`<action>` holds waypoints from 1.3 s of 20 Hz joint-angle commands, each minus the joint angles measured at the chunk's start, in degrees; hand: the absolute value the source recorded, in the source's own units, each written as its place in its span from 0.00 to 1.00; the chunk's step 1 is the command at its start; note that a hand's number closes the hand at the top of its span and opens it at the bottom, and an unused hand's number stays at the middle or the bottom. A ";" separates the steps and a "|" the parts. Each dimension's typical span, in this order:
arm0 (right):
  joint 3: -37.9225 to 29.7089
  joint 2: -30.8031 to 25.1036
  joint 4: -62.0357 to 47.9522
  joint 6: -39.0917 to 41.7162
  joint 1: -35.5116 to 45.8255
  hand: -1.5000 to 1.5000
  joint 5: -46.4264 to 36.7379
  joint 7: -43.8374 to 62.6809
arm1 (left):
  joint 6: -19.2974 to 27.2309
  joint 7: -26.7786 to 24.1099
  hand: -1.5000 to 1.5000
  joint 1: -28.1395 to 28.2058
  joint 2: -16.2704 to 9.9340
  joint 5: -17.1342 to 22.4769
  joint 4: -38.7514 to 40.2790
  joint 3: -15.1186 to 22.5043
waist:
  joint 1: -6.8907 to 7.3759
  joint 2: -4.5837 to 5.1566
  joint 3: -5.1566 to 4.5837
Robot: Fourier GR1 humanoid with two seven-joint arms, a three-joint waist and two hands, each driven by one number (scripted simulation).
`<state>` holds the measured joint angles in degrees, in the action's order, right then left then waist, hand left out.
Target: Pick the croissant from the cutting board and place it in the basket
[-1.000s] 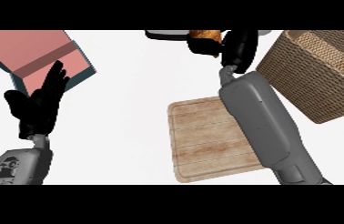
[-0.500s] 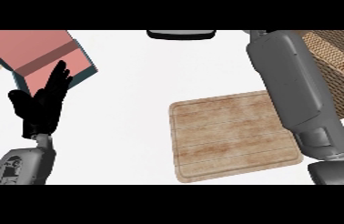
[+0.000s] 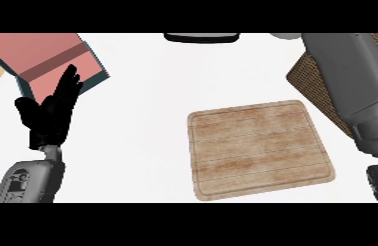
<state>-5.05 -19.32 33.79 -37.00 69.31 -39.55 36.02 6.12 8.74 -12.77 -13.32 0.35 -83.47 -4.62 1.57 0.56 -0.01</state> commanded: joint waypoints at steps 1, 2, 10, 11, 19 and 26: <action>-0.45 -0.05 -6.88 -0.90 1.07 1.00 -1.65 -0.56 | -0.15 -1.18 0.50 0.44 1.03 -0.21 0.34 0.42 | -0.04 -0.04 0.00; -1.77 -2.25 -10.11 0.25 2.49 1.00 -0.95 -2.20 | 0.58 0.47 0.50 -0.18 1.52 -1.01 -0.38 1.40 | 0.61 0.25 0.02; -7.02 -7.45 -15.45 0.58 -1.29 1.00 3.07 -10.50 | -1.69 2.45 0.50 0.50 -0.74 1.04 -2.33 -0.97 | 0.50 0.18 0.06; -8.37 -7.87 -16.27 1.29 -1.35 1.00 4.57 -13.59 | -0.18 1.67 0.50 -0.77 1.04 -0.59 -0.77 0.56 | 0.68 0.44 0.09; -12.43 -9.57 -17.07 3.45 -3.31 1.00 8.85 -20.26 | -0.89 5.68 0.50 -3.68 -1.21 0.19 -1.40 -1.60 | 0.22 0.16 0.10; 6.58 -16.33 -21.29 6.75 -4.13 1.00 -11.67 -21.61 | -1.29 1.28 0.50 -0.29 0.54 -0.32 -0.51 -0.35 | 0.87 0.49 -0.21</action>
<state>-6.96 -33.08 14.49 -31.49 65.19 -41.95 14.97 4.67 9.87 -12.93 -13.41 0.26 -84.47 -5.50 2.19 0.80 -0.34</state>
